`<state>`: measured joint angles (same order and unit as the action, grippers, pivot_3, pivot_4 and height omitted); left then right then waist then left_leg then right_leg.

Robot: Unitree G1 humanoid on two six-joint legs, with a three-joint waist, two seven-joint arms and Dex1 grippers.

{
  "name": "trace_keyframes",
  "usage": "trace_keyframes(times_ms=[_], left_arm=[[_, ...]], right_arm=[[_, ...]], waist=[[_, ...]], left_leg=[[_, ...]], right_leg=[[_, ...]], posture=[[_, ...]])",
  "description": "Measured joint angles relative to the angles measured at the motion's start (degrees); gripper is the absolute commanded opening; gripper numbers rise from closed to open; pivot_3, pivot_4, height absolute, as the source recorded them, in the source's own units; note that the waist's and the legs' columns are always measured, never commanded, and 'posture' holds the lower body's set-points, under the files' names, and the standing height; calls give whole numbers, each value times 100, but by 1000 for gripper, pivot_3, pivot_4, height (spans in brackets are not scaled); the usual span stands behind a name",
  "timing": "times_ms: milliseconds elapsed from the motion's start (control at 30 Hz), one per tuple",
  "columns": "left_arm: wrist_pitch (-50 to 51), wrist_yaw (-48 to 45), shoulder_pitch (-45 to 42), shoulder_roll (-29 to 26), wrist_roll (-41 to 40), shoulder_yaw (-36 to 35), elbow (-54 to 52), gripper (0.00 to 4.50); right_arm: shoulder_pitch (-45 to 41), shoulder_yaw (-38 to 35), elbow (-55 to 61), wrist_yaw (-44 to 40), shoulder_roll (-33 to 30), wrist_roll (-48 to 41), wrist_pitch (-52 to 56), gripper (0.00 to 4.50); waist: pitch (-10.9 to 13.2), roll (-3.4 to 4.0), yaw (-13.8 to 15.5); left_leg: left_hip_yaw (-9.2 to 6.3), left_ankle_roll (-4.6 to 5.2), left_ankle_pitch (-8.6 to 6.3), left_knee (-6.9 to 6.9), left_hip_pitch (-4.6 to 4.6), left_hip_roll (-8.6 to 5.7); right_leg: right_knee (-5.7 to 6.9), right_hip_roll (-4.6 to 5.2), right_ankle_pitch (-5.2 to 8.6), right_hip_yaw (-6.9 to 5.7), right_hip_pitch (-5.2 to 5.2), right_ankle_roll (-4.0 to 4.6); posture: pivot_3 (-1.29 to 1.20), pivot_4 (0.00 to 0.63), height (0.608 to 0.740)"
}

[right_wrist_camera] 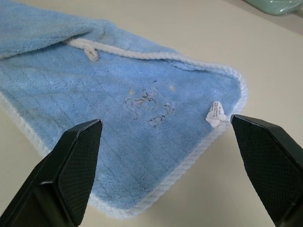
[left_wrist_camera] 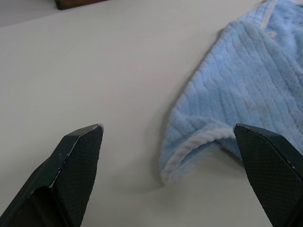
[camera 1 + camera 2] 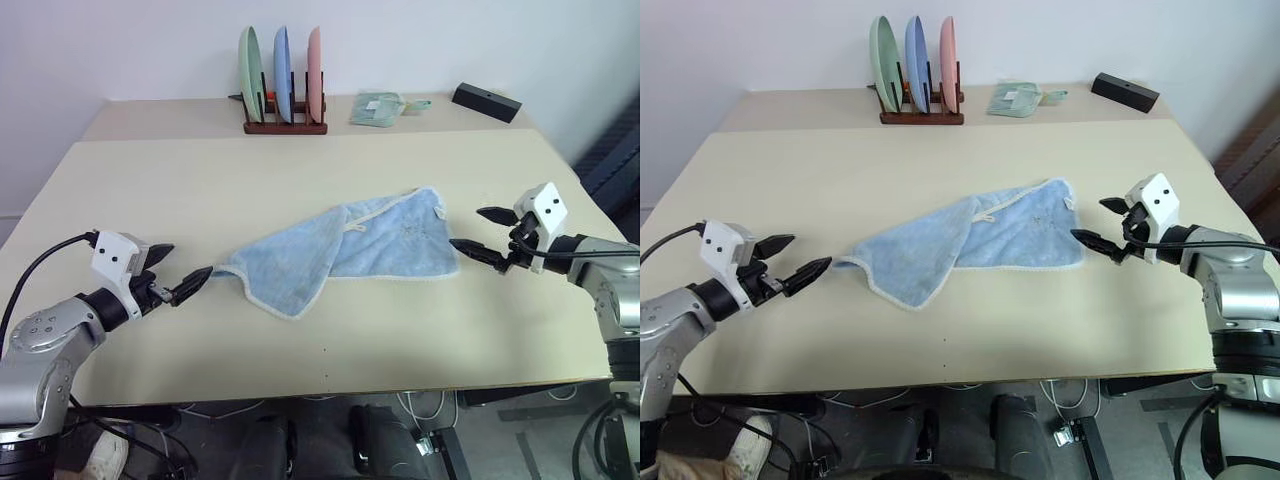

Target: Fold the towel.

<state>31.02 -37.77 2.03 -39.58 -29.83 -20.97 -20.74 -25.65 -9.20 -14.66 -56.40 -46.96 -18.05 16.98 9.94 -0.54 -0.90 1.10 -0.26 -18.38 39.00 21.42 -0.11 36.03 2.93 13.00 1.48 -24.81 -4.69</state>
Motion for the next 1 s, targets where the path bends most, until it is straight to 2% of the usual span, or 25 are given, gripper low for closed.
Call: trace_keyframes(times_ms=[167,700,867,1000], left_arm=[[-2,138,242,186,3,-3,-192,4500],[-75,170,372,241,57,-5,-274,4500],[-105,163,118,394,87,459,-276,4500],[43,-38,-363,401,68,1127,-263,4500]], right_arm=[[-334,168,-275,-19,122,112,-159,4443],[-424,329,-573,20,317,226,-445,4443],[-322,306,-522,109,299,330,-499,4443],[193,142,164,228,300,233,-260,4443]], waist=[[0,-1,-12],[0,-1,13],[0,-1,25],[0,-1,44]], left_leg=[[-1,0,0,0,-1,3],[0,1,0,2,0,-1],[0,2,-1,4,0,-4],[-7,2,-1,6,3,-4]], right_leg=[[1,-3,0,0,0,0],[0,1,0,0,2,1],[-1,4,0,0,4,0],[2,2,-1,0,4,-1]], posture=[[0,150,740],[0,150,740],[0,150,740],[0,150,740]])
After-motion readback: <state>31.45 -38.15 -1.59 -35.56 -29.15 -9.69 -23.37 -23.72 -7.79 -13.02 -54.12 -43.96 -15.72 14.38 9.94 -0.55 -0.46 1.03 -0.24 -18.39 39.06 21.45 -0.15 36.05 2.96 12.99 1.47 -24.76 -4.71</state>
